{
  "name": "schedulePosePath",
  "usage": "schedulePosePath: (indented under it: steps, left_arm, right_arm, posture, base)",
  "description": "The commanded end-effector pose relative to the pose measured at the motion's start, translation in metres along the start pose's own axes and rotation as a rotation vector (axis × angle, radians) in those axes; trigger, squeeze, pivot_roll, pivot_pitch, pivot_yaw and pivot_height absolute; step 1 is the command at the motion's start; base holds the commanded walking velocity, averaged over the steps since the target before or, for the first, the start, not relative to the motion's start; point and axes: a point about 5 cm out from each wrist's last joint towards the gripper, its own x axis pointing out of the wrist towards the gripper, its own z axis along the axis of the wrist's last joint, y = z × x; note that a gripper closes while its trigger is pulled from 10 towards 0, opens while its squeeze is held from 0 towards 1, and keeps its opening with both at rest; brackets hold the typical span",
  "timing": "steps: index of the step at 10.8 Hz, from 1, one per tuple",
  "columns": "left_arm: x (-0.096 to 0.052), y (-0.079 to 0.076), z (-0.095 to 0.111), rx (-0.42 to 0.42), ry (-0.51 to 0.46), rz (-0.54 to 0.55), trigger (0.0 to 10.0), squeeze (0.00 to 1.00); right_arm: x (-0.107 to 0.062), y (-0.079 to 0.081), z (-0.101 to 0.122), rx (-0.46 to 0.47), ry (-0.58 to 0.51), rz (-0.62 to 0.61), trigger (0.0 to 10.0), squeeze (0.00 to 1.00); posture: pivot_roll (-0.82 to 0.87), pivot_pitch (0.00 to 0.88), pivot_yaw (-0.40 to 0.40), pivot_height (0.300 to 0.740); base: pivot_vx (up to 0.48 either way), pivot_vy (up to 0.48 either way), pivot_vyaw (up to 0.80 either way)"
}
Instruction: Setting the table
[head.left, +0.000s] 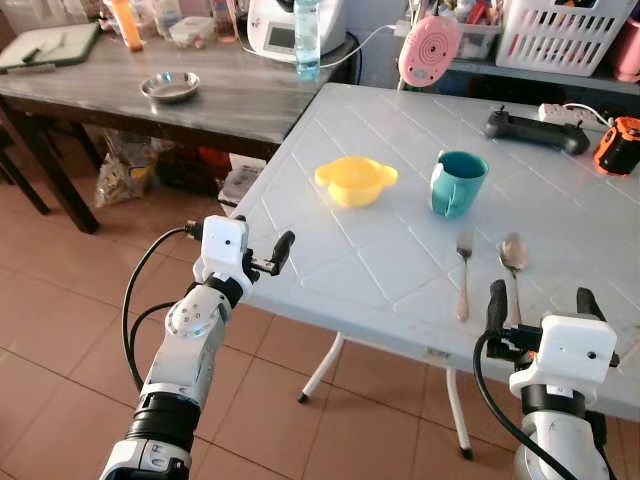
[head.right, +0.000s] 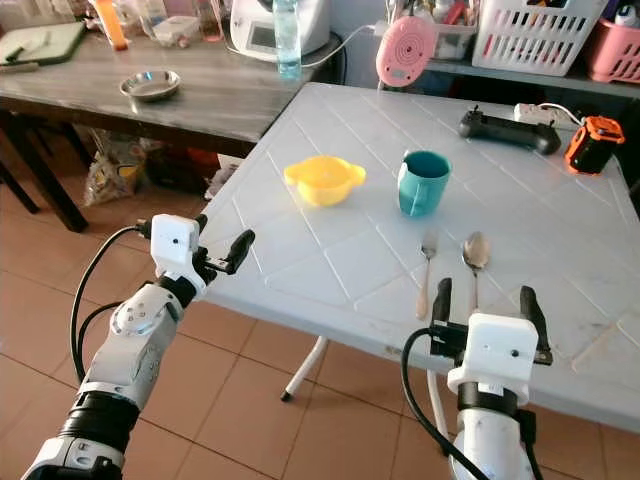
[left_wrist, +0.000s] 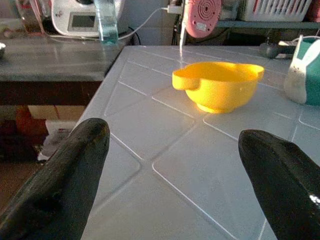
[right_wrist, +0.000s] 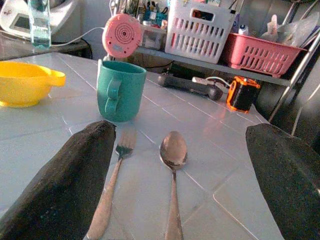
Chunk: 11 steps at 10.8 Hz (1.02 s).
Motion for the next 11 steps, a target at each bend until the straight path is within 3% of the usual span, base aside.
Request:
schedulePosePath:
  steps: [1,9,11]
  left_arm:
    - [0.002,0.001,0.004,0.017,-0.009,-0.015,10.0,0.00]
    - [0.001,-0.004,0.000,0.004,0.004,-0.033,10.0,0.00]
    - [0.000,-0.009,-0.001,-0.037,-0.003,-0.055,10.0,0.00]
  right_arm:
    - [0.000,0.001,0.000,0.003,-0.001,0.004,10.0,0.00]
    - [-0.006,0.011,-0.004,0.031,0.028,0.075,10.0,0.00]
    - [-0.008,0.012,-0.004,0.031,0.035,0.091,10.0,0.00]
  posture:
    - [0.04,0.068,0.035,0.740]
    - [0.03,0.076,0.033,0.740]
    - [0.03,0.077,0.031,0.740]
  base:
    - [0.382,0.000,0.00]
    - [0.376,0.000,0.00]
    - [0.000,0.000,0.00]
